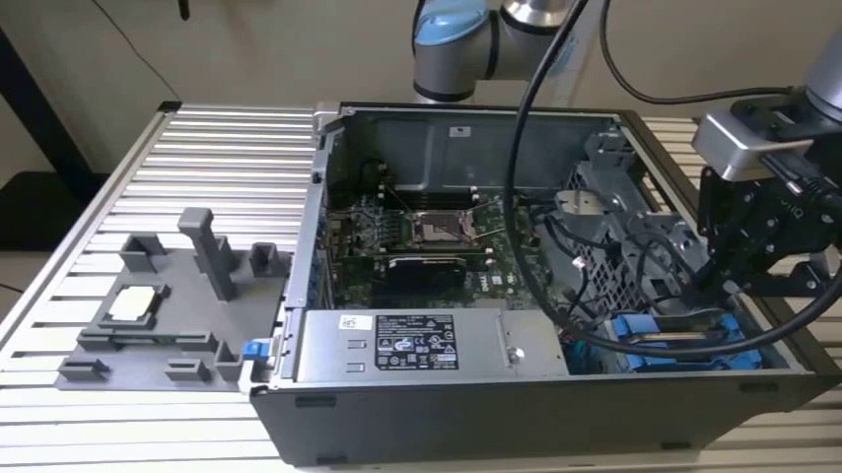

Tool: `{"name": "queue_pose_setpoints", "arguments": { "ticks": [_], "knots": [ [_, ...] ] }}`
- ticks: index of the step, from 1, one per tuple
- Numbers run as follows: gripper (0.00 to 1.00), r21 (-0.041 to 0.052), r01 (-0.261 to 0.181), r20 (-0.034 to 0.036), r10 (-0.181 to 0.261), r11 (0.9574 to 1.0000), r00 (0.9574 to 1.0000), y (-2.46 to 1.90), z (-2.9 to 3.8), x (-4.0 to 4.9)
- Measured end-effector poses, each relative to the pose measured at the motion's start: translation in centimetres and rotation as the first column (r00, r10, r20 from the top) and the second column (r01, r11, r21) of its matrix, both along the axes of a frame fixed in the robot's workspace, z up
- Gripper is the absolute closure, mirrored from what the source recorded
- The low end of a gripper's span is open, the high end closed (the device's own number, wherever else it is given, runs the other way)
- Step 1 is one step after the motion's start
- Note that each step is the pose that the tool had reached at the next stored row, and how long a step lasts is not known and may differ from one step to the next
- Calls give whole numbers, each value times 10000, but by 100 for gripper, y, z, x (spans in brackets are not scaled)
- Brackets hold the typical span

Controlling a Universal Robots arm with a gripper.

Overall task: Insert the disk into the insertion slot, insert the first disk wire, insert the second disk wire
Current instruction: 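Insert the first disk wire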

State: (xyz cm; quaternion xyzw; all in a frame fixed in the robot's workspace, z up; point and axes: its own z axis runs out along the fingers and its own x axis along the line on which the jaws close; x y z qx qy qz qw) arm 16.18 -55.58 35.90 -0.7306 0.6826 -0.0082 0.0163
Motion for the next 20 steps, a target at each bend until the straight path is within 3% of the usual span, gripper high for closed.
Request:
{"name": "queue_pose_setpoints", "arguments": {
  "ticks": [2,6,14,20],
  "knots": [
    [81,13,7,-31,-7,10000,10000,-9,-14,8],
    [81,141,21,-42,-20,9999,10000,-42,-39,13],
    [81,225,50,-107,-47,9997,9999,-92,-95,38],
    [81,246,90,-119,-87,9997,9999,-100,-127,42]
  ]
}}
